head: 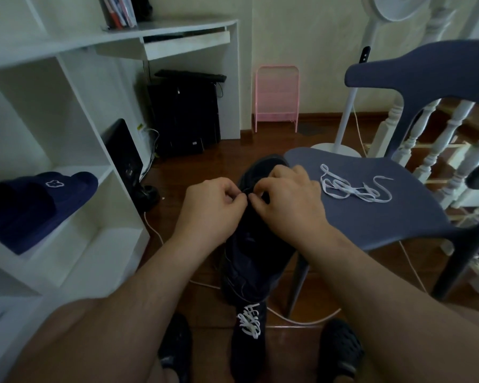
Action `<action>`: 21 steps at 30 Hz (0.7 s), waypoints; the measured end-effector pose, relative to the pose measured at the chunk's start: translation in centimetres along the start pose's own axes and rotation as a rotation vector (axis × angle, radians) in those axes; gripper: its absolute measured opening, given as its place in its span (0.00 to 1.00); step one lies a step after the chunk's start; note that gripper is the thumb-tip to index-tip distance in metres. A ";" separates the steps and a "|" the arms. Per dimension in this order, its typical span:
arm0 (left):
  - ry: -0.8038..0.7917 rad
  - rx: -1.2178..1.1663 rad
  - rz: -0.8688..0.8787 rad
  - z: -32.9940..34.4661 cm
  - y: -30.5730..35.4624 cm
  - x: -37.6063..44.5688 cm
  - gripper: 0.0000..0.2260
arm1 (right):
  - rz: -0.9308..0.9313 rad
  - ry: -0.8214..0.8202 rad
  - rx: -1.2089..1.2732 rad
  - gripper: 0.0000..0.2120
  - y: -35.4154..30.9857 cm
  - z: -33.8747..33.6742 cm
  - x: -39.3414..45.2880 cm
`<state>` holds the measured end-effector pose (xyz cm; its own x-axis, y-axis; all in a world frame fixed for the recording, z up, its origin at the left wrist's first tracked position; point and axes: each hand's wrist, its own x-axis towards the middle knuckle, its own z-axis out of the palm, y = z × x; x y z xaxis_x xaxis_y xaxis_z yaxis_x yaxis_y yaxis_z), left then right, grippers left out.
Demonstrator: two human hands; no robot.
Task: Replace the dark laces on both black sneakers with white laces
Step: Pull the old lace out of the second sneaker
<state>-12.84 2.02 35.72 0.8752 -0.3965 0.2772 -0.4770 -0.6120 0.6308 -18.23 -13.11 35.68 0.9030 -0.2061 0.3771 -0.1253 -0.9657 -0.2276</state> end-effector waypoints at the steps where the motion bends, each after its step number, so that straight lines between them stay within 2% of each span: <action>1: 0.004 -0.004 -0.003 -0.1 0.0 0.0 0.07 | 0.001 0.001 0.022 0.10 0.1 0.1 0.0; 3: 0.020 -0.012 -0.020 -0.5 -0.2 0.2 0.06 | 0.070 0.018 0.111 0.09 0.8 -0.1 0.2; 7: 0.070 -0.017 -0.049 -1.4 -0.9 0.6 0.06 | 0.347 -0.013 0.231 0.15 4.6 -1.2 1.1; 11: 0.073 0.015 -0.065 -1.5 -1.4 0.8 0.07 | 0.411 -0.054 0.216 0.14 5.5 -0.8 1.0; 16: 0.107 -0.009 -0.106 -2.1 -1.8 1.0 0.06 | 0.356 -0.101 0.229 0.10 4.9 -0.5 1.1; 18: 0.108 -0.015 -0.102 -2.1 -1.8 0.9 0.06 | 0.281 -0.056 0.269 0.11 4.0 -0.4 0.9; 21: 0.099 -0.028 -0.100 -1.9 -1.6 0.8 0.07 | 0.102 0.020 0.309 0.09 2.6 -0.1 0.5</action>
<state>-11.16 4.00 36.34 0.9226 -0.2642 0.2812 -0.3858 -0.6255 0.6782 -18.16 -15.73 35.35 0.8838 -0.3048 0.3550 -0.0811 -0.8470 -0.5253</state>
